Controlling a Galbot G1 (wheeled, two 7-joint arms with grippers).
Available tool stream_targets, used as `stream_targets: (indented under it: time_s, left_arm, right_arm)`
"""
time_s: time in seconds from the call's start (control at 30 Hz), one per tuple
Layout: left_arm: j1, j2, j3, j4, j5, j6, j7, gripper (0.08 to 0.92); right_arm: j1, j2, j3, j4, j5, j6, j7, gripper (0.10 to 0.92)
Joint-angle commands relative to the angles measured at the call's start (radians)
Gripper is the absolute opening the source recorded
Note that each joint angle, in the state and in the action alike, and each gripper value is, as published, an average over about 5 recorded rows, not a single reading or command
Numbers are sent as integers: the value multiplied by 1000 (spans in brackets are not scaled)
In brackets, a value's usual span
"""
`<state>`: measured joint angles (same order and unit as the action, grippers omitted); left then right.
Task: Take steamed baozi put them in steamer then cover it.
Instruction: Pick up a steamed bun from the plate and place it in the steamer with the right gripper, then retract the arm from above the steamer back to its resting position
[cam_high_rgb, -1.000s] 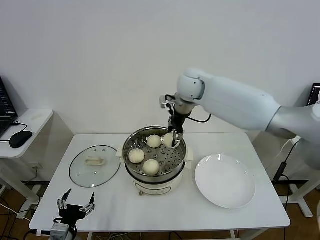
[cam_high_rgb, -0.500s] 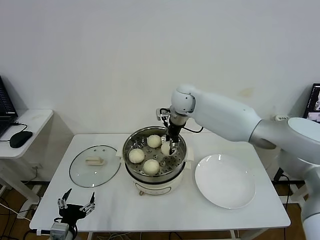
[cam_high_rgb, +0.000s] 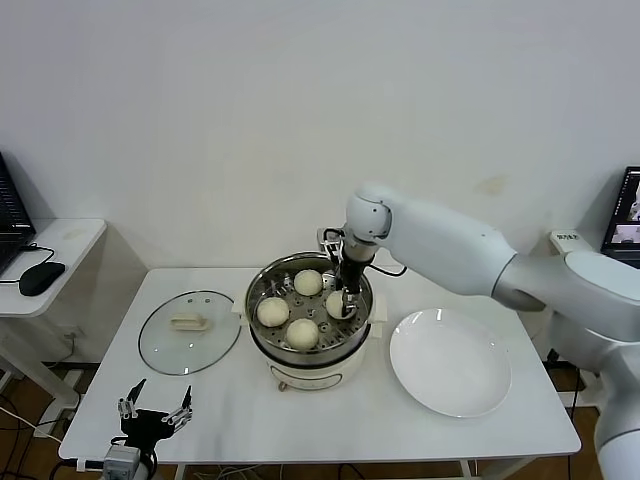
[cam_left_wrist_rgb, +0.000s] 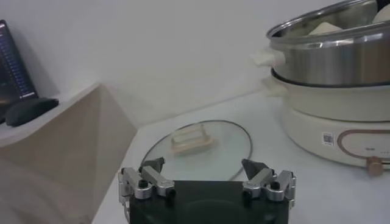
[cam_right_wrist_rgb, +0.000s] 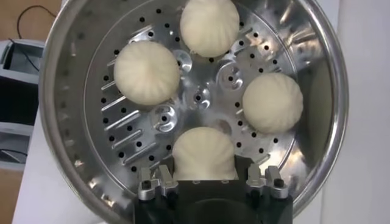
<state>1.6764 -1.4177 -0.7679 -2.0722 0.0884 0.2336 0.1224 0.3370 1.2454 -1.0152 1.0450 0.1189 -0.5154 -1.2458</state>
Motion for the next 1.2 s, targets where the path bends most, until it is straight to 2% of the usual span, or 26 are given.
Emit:
stream_targets:
  time_s: [0.03,0.17,0.33,0.43,0.63,0.8,1.0,1.2]
  left_arm:
    - [0,0,0,-2,0,1,0,823]
    - [-1,-4,2,-4,2,1,-1,823]
    - [1,-11,8,-8,4,0,-2,823]
    - [3,-11,9,-8,2,-1,-5,823]
    - [5,-7,11,5,-8,-22,-17,823]
    - [3,-8,16,6,-30,-46,-47,823]
    - [-26,-5,8,26,-79,-82,-77,823]
    - [-52,-5,12,39,-98,-104,-79,823]
  right_arm:
    - [-4,-18,20,19,9,-8,10,673]
    - [13,-61,55,62,28,-13,-5,777]
    - [22,-154,126,155,56,-12,13,821]
    - [-4,-222,247,195,138,0,146,822]
    - [-75,-324,472,251,357,89,544,823]
    - [-300,-417,720,386,465,174,850,823]
    - [-654,-503,1033,549,511,212,1048,823]
    - [-985,-489,1295,629,509,306,1107,823]
